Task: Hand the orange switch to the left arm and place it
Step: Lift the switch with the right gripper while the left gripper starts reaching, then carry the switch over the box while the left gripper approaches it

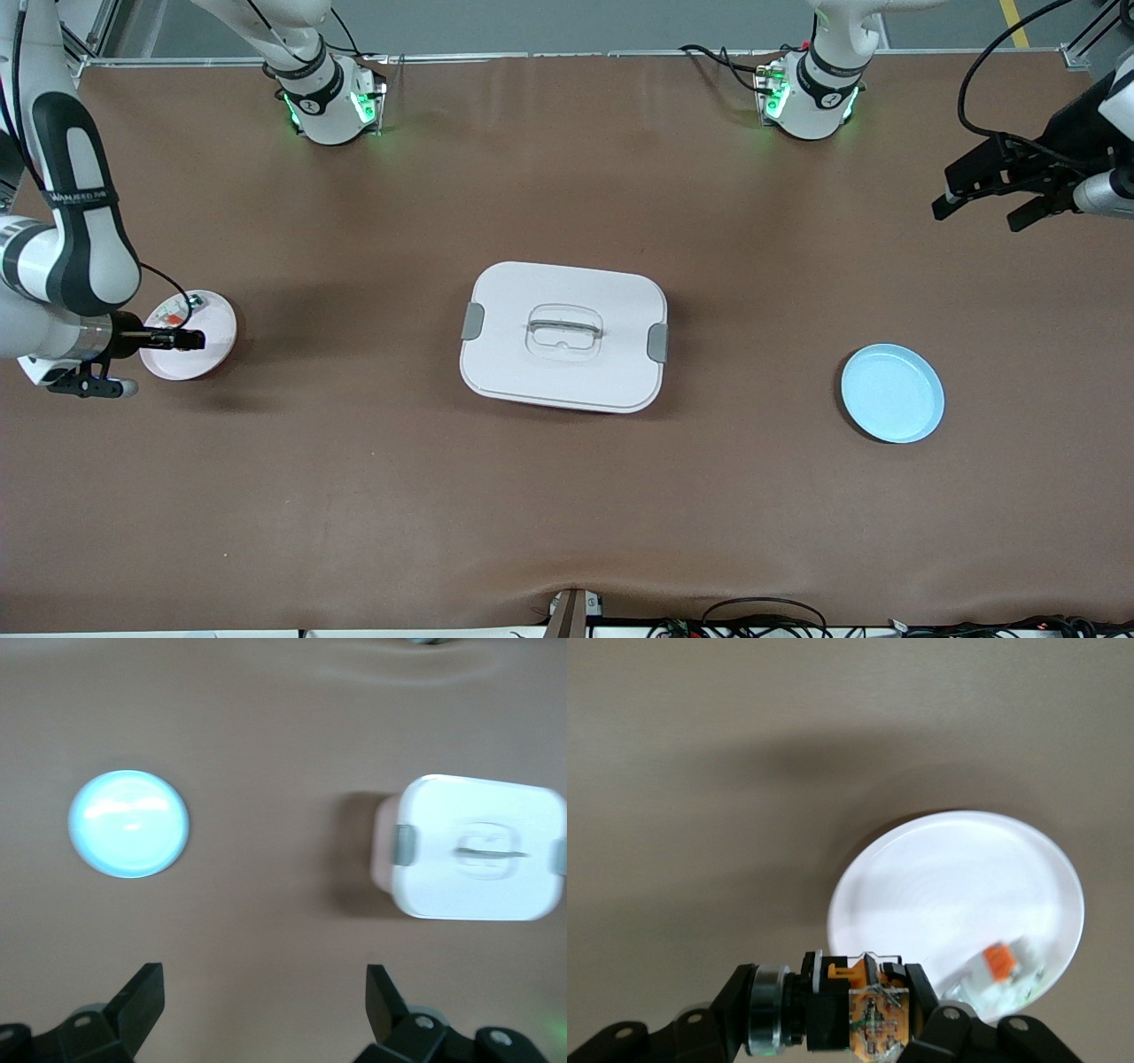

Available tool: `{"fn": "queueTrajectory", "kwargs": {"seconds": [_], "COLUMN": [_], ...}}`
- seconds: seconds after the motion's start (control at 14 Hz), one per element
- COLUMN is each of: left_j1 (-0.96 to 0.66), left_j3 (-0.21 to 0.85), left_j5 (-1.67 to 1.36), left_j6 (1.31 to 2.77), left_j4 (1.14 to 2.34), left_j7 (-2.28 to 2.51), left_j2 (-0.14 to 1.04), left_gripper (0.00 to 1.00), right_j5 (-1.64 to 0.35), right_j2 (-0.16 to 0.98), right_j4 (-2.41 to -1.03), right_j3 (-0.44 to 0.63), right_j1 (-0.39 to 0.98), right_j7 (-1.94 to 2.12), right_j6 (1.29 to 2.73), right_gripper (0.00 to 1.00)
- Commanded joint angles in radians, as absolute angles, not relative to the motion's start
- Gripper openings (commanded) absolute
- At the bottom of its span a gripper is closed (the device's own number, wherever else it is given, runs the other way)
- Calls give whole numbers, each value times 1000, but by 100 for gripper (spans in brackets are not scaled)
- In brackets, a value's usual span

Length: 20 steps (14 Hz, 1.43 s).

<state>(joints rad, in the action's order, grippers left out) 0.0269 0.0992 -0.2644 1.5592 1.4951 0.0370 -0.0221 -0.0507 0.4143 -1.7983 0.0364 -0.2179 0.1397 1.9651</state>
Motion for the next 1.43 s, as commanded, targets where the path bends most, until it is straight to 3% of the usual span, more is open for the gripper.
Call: {"fn": "queueTrajectory", "kwargs": {"seconds": [0.0,0.36,0.71,1.36], "left_j1": [37,21,-69,-317], "left_j3": [100,100,124,137], "left_j5": [-363,-633,-692,-845], "left_j6": [1540,1587,1712,2106], "left_j4": [1482,1483,1486,1486], "left_j7": [14,28,57,133], "left_j2": [-17,23,67,238], "left_gripper": [100,100,100,100], "right_j5": [-58,-195,-284,-448], "right_j2": [367,322,279,314], "right_j4": [-1776,-1755,-1711,-1484], "right_j3": [37,37,37,38], "right_j1": [-175,-124,27,297], "right_j7": [20,-131,-455,-1098], "right_j6": [1884,1778,1712,1723], "right_gripper": [0,0,0,0]}}
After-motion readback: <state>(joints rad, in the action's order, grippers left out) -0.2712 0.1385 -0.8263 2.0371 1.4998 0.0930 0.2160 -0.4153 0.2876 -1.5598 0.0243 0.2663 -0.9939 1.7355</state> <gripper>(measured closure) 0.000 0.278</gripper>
